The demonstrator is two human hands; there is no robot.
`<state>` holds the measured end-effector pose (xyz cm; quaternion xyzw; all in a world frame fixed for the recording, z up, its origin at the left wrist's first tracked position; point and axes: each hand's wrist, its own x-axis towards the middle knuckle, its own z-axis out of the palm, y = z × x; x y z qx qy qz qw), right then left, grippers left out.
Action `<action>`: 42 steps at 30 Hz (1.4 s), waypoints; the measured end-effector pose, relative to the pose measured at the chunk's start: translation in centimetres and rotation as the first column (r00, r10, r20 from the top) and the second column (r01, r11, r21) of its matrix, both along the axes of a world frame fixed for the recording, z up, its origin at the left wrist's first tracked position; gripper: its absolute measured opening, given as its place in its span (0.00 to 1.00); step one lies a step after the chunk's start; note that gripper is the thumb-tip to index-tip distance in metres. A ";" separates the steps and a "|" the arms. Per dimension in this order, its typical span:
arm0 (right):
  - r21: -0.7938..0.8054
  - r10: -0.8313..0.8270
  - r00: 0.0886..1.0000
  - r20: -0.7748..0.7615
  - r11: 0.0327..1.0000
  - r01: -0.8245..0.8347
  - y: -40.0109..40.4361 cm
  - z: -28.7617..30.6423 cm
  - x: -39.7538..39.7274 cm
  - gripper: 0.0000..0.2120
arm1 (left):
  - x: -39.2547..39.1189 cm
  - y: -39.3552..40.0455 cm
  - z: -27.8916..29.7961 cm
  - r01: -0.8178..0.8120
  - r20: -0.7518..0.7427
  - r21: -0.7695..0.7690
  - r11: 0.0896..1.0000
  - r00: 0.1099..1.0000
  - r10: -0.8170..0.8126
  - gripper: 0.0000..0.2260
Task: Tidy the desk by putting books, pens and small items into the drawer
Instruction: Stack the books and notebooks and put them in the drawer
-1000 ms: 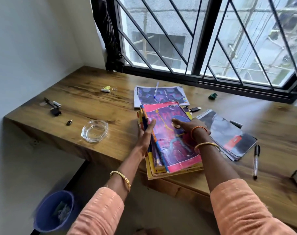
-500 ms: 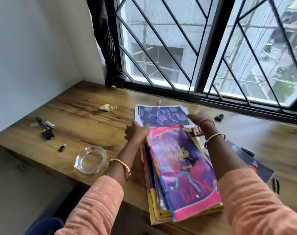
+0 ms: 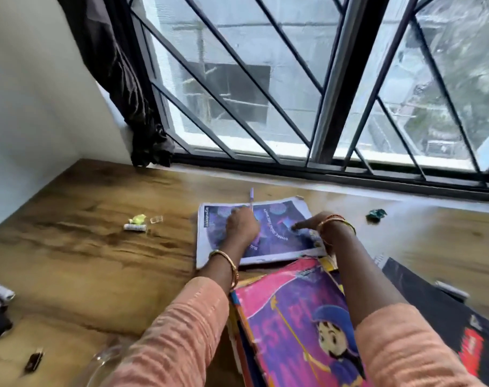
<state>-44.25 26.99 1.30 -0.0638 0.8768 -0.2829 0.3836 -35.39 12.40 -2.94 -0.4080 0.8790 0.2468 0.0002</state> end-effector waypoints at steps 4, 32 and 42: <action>-0.135 -0.074 0.997 -0.029 0.988 0.069 0.1 -0.2 -0.9 0.12 | -0.6 -0.6 -0.2 0.021 0.046 -0.016 1.000 0.999 -0.020 0.13; -0.252 -0.097 0.260 -0.961 0.695 -0.673 19.1 0.1 22.6 0.17 | 17.5 14.0 10.1 0.362 -0.438 0.899 0.246 0.737 0.515 0.28; -0.758 -0.289 0.936 -0.200 0.652 0.039 23.0 -0.2 21.1 0.18 | 23.2 17.8 9.6 0.353 -0.623 0.703 0.617 0.725 0.295 0.21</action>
